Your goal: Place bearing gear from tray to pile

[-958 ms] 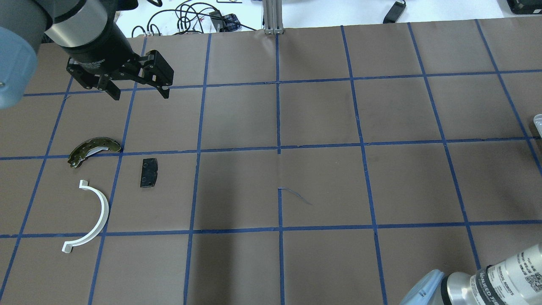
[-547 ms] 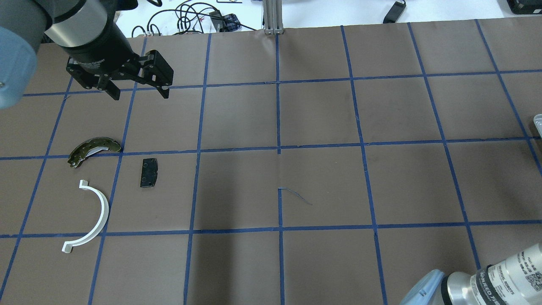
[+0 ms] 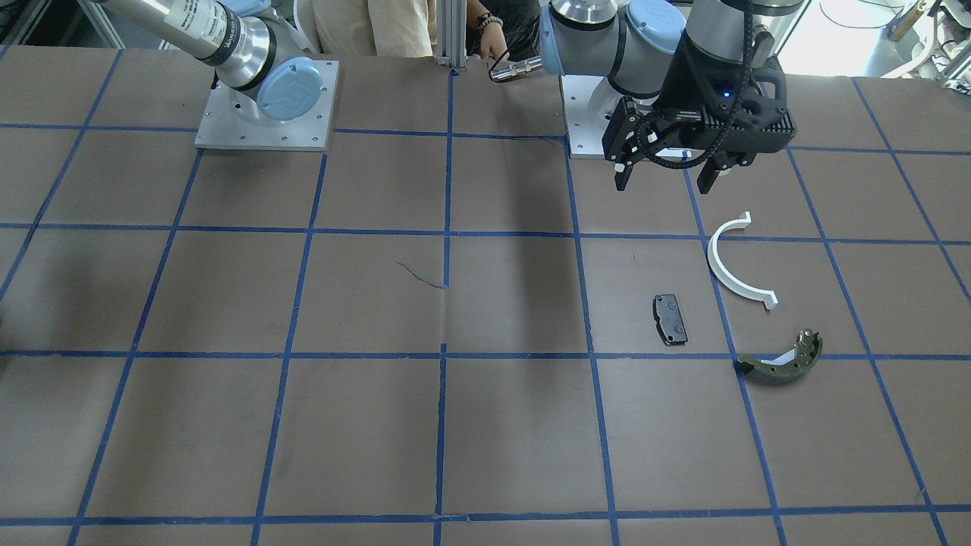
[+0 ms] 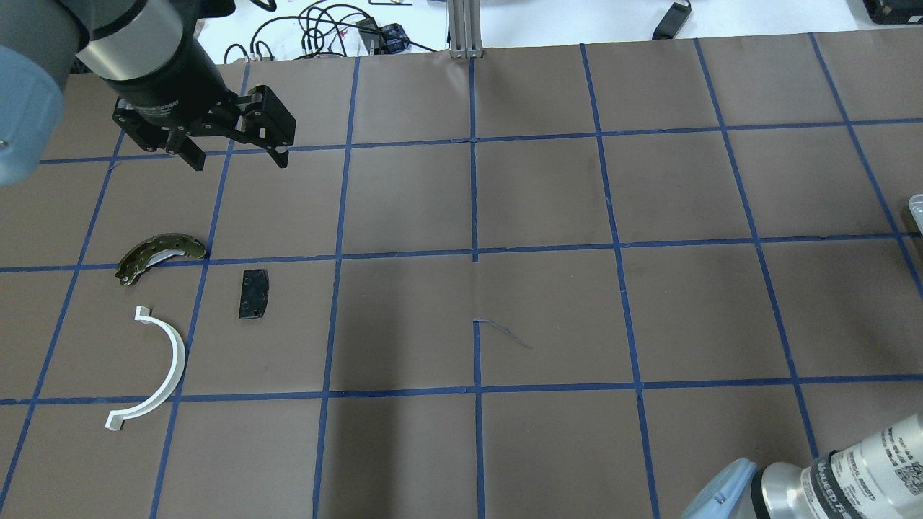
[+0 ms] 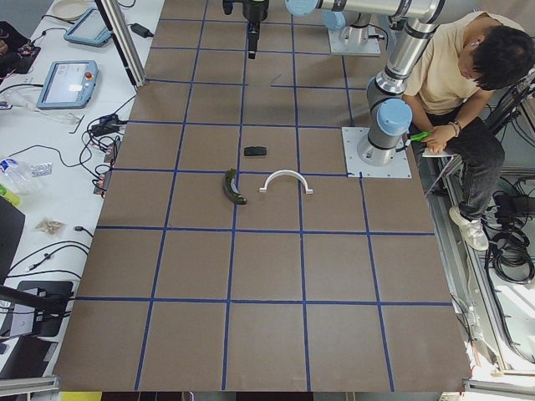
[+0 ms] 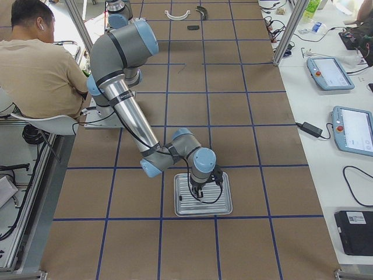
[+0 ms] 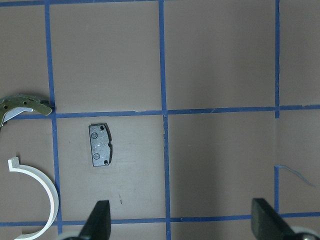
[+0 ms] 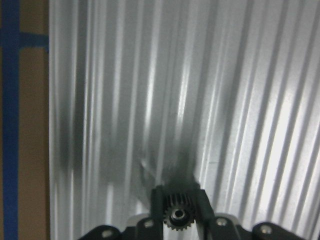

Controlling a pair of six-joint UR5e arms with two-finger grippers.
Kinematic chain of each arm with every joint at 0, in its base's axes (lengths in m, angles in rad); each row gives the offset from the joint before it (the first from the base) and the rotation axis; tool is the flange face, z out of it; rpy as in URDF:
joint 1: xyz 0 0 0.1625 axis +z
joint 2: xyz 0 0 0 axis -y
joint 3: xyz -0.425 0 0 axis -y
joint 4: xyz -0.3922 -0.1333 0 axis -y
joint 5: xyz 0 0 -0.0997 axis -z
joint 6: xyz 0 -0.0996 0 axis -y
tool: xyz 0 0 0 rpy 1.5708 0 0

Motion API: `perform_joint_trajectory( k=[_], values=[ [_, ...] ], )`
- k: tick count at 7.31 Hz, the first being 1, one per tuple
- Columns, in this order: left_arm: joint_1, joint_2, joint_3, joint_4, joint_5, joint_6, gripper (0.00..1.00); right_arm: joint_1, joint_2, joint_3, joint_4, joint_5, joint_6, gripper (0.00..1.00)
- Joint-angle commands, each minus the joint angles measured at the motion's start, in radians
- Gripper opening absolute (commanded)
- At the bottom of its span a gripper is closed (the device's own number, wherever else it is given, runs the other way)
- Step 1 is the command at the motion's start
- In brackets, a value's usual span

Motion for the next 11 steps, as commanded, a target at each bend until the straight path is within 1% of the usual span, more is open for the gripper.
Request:
perform_joint_trajectory(
  k=[1, 2, 3, 4, 5, 6, 7, 8, 9, 11],
  values=[
    [0.000, 0.001, -0.001, 0.001, 0.001, 0.000, 1.00, 0.000, -0.010, -0.005, 0.014, 0.001, -0.004, 0.00],
    [0.000, 0.001, -0.001, 0.001, 0.001, 0.000, 1.00, 0.000, -0.042, -0.010, 0.034, -0.007, -0.004, 0.00],
    [0.000, 0.001, -0.001, -0.001, 0.001, 0.000, 1.00, 0.008, -0.099, -0.008, 0.125, -0.006, 0.003, 0.00],
    [0.000, 0.001, -0.001, -0.001, 0.001, 0.000, 1.00, 0.021, -0.143, -0.007, 0.178, 0.008, 0.040, 0.00],
    [0.001, 0.001, -0.001, -0.001, 0.001, 0.000, 1.00, 0.073, -0.165, -0.002, 0.183, 0.013, 0.071, 0.00],
    [0.001, 0.001, -0.001, -0.001, 0.001, 0.000, 1.00, 0.145, -0.170, -0.005, 0.216, 0.011, 0.126, 0.00],
    [0.000, 0.000, -0.001, -0.001, 0.000, 0.000, 1.00, 0.213, -0.173, -0.003, 0.224, 0.019, 0.214, 0.00],
    [0.001, 0.001, -0.001, -0.001, 0.001, 0.000, 1.00, 0.286, -0.184, 0.001, 0.224, 0.019, 0.258, 0.00],
    [0.001, 0.001, -0.001, -0.001, 0.000, 0.000, 1.00, 0.357, -0.193, 0.004, 0.258, 0.021, 0.345, 0.00],
    [0.001, 0.000, 0.001, 0.001, 0.000, 0.000, 1.00, 0.505, -0.195, 0.004, 0.269, 0.066, 0.535, 0.00]
  ],
)
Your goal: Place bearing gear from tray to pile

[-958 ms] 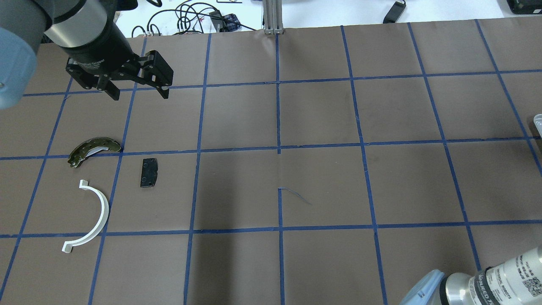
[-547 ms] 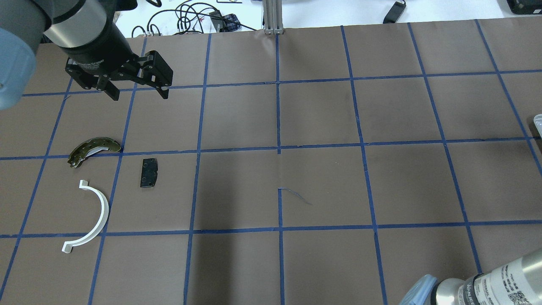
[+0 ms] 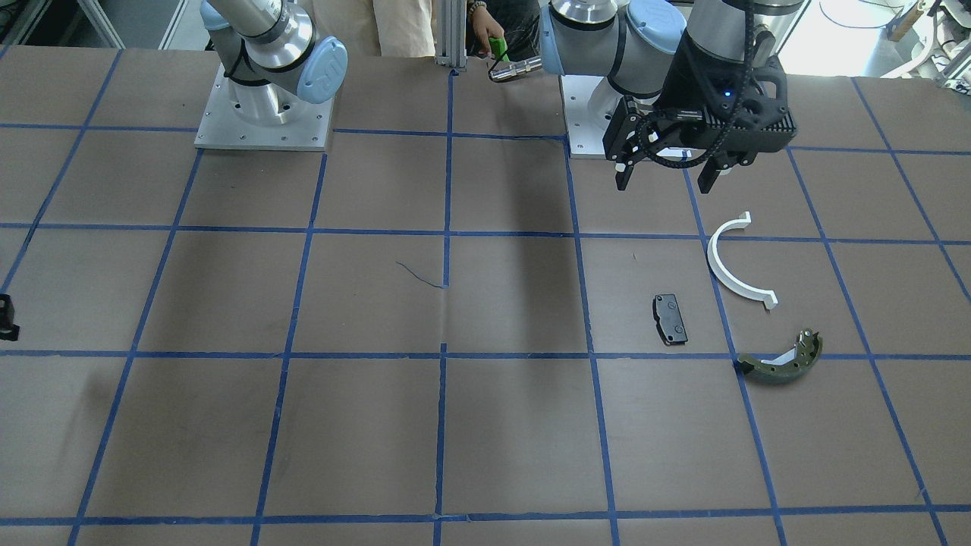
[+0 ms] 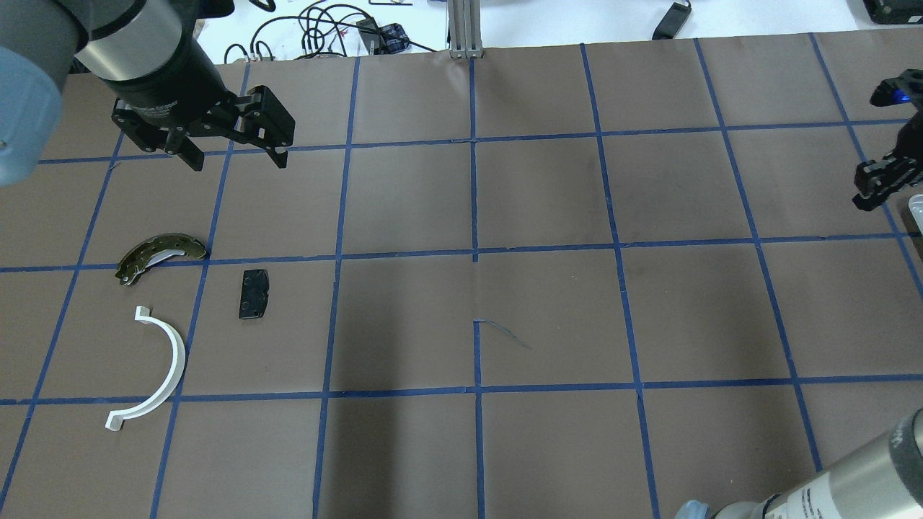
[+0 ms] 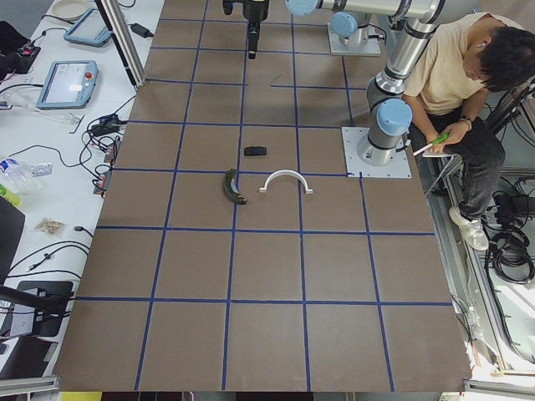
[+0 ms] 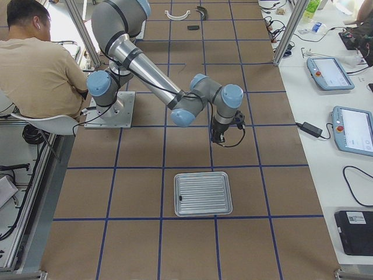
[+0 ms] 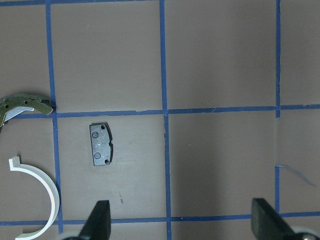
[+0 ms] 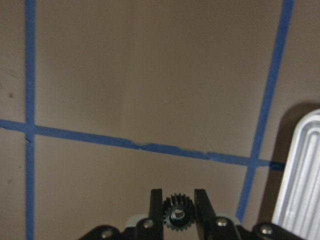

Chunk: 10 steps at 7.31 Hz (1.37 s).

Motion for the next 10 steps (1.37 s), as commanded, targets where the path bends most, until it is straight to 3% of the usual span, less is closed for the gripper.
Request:
perform_joint_trajectory(
  k=[1, 6, 10],
  values=[
    [0.000, 0.001, 0.000, -0.001, 0.001, 0.000, 1.00, 0.183, -0.002, 0.001, 0.009, 0.029, 0.246, 0.00],
    [0.003, 0.001, 0.000, -0.001, 0.000, 0.000, 1.00, 0.654, 0.009, 0.002, 0.000, 0.084, 0.890, 0.00],
    [0.005, 0.001, 0.000, -0.001, 0.000, 0.000, 1.00, 0.857, 0.061, 0.016, -0.079, 0.129, 1.136, 0.00]
  ],
)
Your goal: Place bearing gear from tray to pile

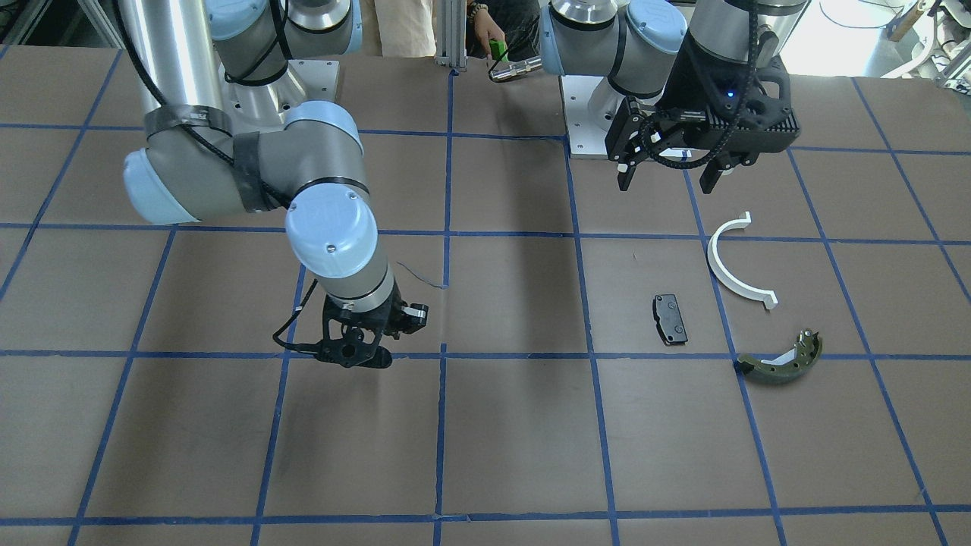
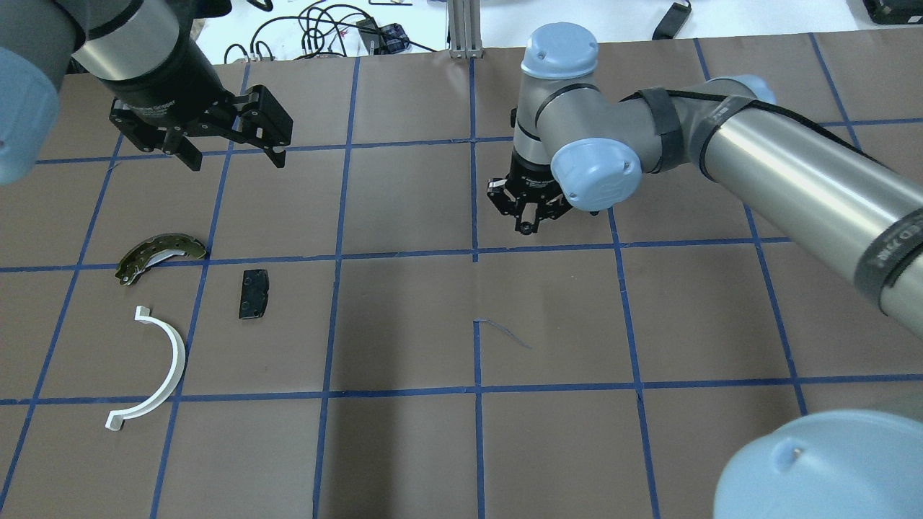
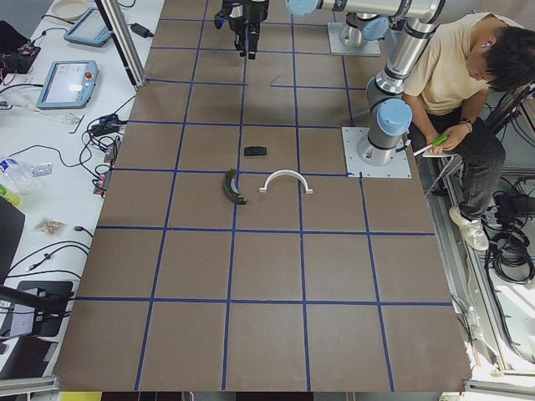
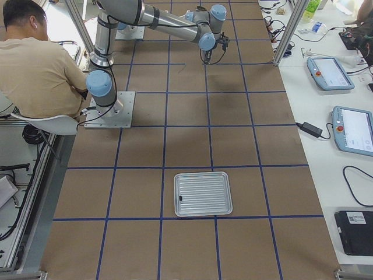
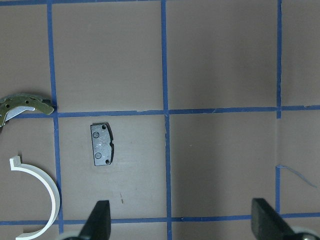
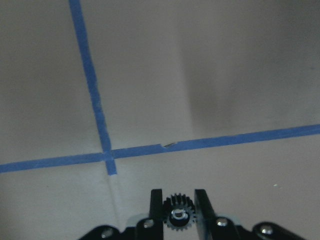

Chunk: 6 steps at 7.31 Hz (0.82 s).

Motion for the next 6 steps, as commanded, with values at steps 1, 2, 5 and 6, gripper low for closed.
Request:
perform_joint_trajectory(
  k=[1, 2, 5, 6],
  values=[
    [0.000, 0.000, 0.000, 0.000, 0.000, 0.000, 1.00, 0.079, 0.064, 0.025, -0.110, 0.020, 0.071, 0.00],
    [-0.001, 0.000, 0.000, 0.000, 0.000, 0.000, 1.00, 0.107, 0.092, 0.026, -0.145, 0.018, 0.121, 0.00],
    [0.000, 0.000, 0.000, 0.000, 0.002, 0.000, 1.00, 0.120, 0.092, 0.045, -0.149, 0.040, 0.125, 0.98],
    [0.000, 0.000, 0.000, 0.000, 0.000, 0.000, 1.00, 0.118, 0.086, 0.039, -0.147, 0.041, 0.122, 1.00]
  ],
)
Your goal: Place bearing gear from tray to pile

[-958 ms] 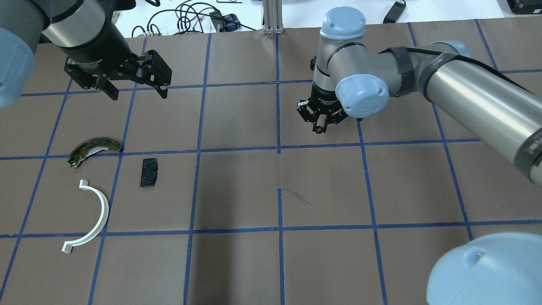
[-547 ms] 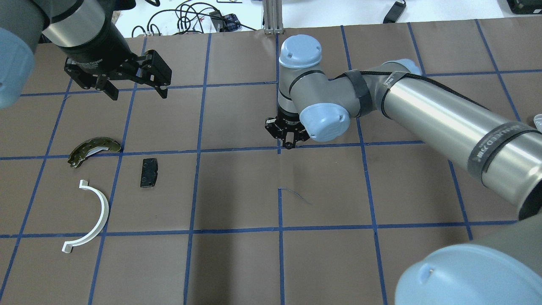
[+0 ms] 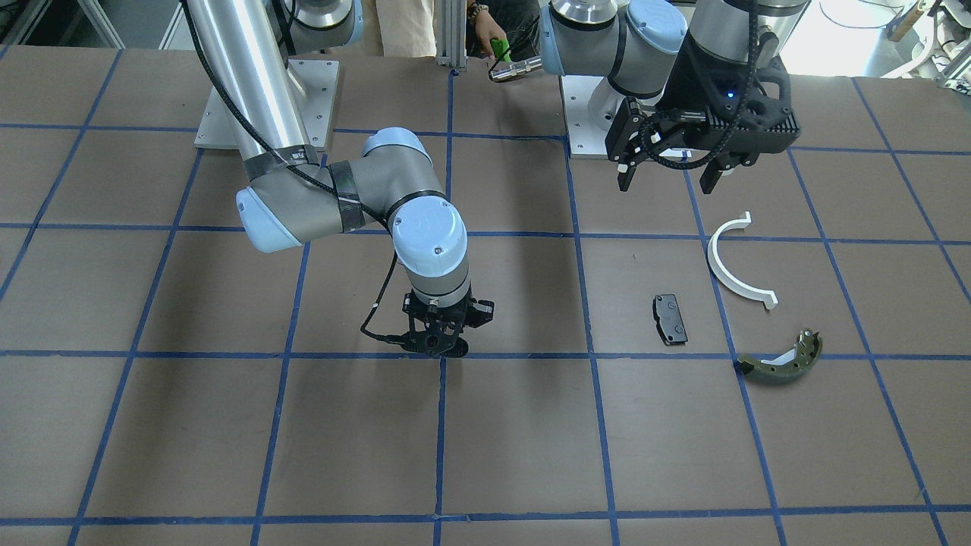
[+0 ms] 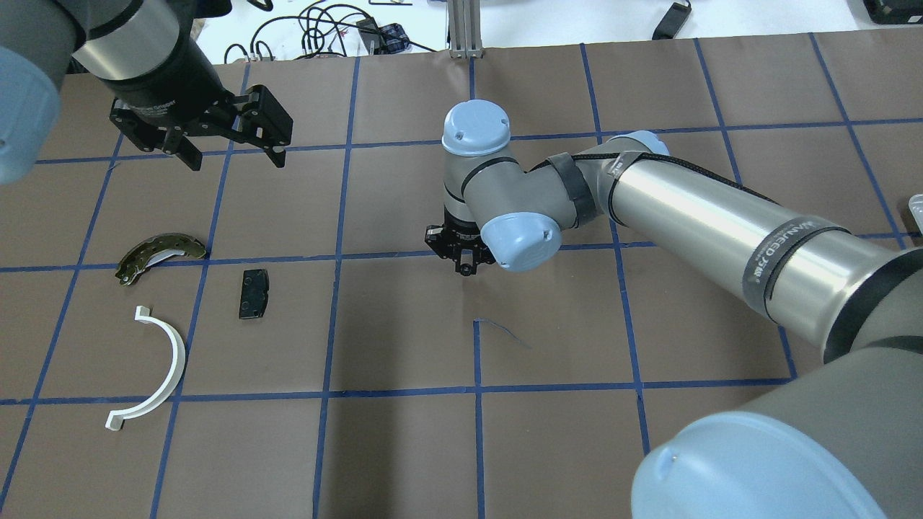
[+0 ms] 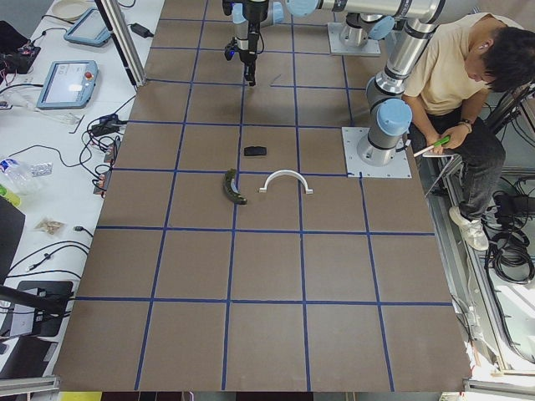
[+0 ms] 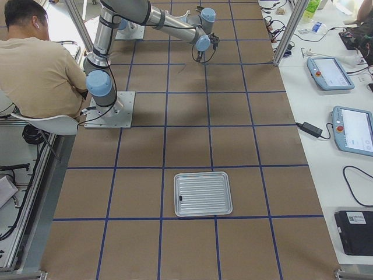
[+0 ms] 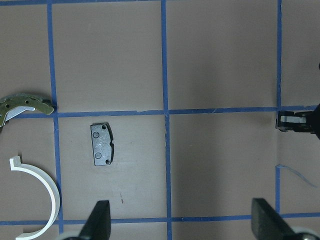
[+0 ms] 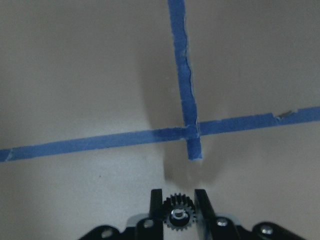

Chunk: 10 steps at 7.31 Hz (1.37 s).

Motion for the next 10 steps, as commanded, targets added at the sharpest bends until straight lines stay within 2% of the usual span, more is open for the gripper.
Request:
perform_joint_trajectory(
  k=[1, 3, 6, 8, 9, 10],
  values=[
    [0.000, 0.000, 0.000, 0.000, -0.001, 0.000, 1.00, -0.012, -0.012, -0.004, 0.000, 0.004, -0.011, 1.00],
    [-0.001, 0.000, 0.000, 0.000, 0.001, 0.000, 1.00, -0.077, -0.060, 0.002, 0.012, -0.004, -0.081, 1.00],
    [-0.004, -0.033, -0.024, 0.003, 0.001, -0.018, 1.00, -0.333, -0.126, 0.007, 0.145, -0.004, -0.346, 1.00],
    [-0.012, -0.093, -0.043, 0.003, -0.005, -0.057, 1.00, -0.502, -0.150, 0.007, 0.216, -0.013, -0.550, 1.00],
    [-0.044, -0.128, -0.052, 0.004, -0.014, -0.119, 1.00, -0.597, -0.161, 0.007, 0.254, -0.016, -0.686, 1.00],
    [-0.110, -0.174, -0.075, 0.079, -0.013, -0.168, 1.00, -0.690, -0.167, 0.007, 0.306, -0.035, -0.815, 1.00]
  ],
)
